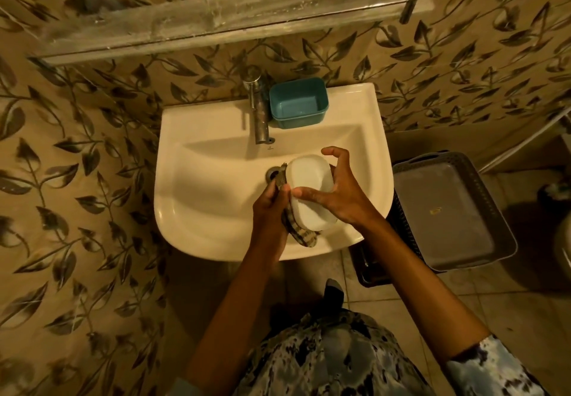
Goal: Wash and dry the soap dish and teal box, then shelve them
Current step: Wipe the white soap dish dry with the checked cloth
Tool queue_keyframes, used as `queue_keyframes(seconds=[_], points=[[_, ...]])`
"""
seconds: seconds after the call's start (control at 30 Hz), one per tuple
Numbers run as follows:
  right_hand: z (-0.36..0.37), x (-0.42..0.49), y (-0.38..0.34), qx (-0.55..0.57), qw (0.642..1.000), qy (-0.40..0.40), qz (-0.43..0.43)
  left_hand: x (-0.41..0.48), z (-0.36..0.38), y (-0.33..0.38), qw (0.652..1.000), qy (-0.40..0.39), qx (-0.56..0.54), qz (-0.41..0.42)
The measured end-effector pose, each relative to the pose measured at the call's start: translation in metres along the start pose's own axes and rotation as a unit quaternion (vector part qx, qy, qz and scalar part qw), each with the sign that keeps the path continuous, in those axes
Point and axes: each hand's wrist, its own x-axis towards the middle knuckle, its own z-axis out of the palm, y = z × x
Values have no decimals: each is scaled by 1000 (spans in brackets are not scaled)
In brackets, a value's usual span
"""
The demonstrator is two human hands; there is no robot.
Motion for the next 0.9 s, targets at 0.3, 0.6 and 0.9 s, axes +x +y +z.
queue_keyframes(seconds=[0.3, 0.6, 0.9], points=[[8, -9, 15, 456, 875, 14, 159, 3, 15, 8, 989, 74, 128, 27], [9, -12, 24, 520, 847, -28, 107, 7, 10, 37, 926, 142, 288, 199], [13, -2, 12, 473, 878, 13, 72, -22, 58, 15, 850, -38, 477, 220]])
